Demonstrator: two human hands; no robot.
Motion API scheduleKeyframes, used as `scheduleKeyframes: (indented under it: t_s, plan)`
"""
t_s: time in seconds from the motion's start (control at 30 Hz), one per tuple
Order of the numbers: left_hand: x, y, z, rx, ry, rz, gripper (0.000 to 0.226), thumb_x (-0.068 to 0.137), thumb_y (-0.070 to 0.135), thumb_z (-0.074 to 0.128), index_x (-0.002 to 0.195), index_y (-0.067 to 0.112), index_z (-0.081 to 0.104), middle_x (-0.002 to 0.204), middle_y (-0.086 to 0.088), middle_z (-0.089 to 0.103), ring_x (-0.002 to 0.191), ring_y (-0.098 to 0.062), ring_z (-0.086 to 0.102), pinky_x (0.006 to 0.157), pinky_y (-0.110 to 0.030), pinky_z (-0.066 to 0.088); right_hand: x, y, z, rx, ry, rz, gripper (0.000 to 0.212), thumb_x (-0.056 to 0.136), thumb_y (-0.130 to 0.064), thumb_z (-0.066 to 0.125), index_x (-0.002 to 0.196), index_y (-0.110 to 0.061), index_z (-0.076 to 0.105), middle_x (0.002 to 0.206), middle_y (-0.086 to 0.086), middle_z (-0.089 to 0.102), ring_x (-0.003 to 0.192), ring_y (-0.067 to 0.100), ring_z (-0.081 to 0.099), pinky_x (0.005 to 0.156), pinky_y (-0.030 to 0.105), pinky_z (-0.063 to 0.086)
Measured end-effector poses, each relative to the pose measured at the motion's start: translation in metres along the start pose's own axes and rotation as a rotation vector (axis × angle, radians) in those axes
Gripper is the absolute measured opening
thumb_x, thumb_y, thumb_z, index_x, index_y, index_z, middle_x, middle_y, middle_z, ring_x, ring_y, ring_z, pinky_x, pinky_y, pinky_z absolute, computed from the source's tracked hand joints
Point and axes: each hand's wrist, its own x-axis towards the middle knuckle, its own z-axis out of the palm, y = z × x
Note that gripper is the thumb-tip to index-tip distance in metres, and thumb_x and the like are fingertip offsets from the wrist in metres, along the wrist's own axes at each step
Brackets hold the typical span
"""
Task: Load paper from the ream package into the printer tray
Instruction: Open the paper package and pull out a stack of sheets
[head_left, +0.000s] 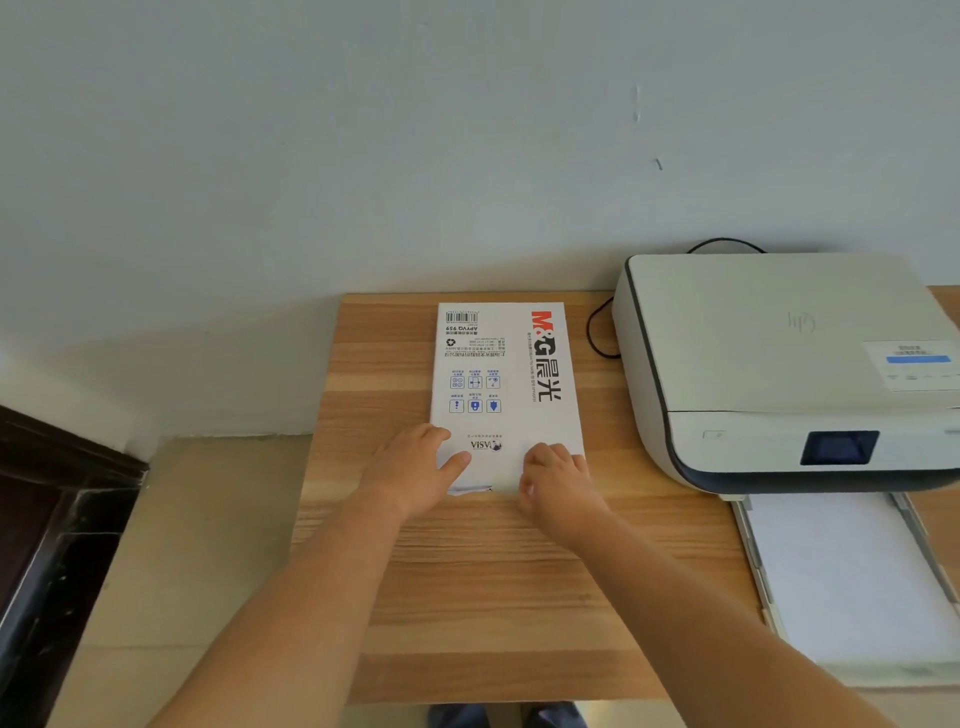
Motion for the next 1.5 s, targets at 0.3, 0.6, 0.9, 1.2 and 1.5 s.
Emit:
scheduleKeyframes:
  t_s: [0.3,0.6,0.9,1.2,1.5]
  plan:
    - [0.002,0.004,0.006,-0.003,-0.010,0.001,0.057,0.093,0.056,0.039,0.139,0.023,0.041,0.147,0.007,0.039,0.135,-0.016,0.034,0.110,-0.037,0.031,-0.022,-0.003,0.021,-0.017,0.140,-0.048,0.023,0.083,-0.024,0.051,0.086,-0.010,0.069,0.104,0.003,0.057,0.096,0.025,0.053,0.084,0.039,0.046]
    - [0.002,0.004,0.010,0.030,-0.015,0.029,0.056,0.093,0.055,0.039,0.139,0.022,0.041,0.145,0.008,0.040,0.135,-0.015,0.034,0.110,-0.037,0.030,-0.053,0.006,0.056,-0.096,0.139,-0.033,0.017,0.060,-0.029,0.078,0.074,-0.022,0.070,0.089,-0.005,0.060,0.085,0.017,0.061,0.070,0.030,0.054]
    - [0.004,0.011,0.013,0.065,-0.008,0.093,0.057,0.093,0.054,0.042,0.140,0.021,0.040,0.146,0.007,0.039,0.135,-0.015,0.033,0.111,-0.037,0.030,-0.072,0.018,0.052,-0.038,0.155,-0.201,0.024,0.078,-0.040,0.051,0.075,-0.029,0.072,0.087,-0.013,0.064,0.086,0.013,0.060,0.078,0.030,0.050]
    - [0.008,0.016,0.020,0.084,-0.010,0.123,0.056,0.092,0.053,0.043,0.137,0.021,0.042,0.142,0.008,0.042,0.132,-0.015,0.037,0.107,-0.036,0.034,-0.054,0.040,0.019,0.117,0.468,-0.171,0.019,0.083,-0.036,0.062,0.077,-0.023,0.074,0.088,-0.007,0.068,0.080,0.015,0.063,0.070,0.037,0.051]
    - [0.007,0.009,0.026,0.099,0.000,0.129,0.055,0.092,0.051,0.044,0.138,0.021,0.042,0.142,0.008,0.041,0.132,-0.014,0.036,0.108,-0.035,0.032,-0.017,0.038,0.018,0.070,0.219,0.278,0.075,0.081,-0.049,0.062,0.144,-0.025,0.028,0.150,0.003,0.024,0.137,0.025,0.022,0.110,0.042,0.029]
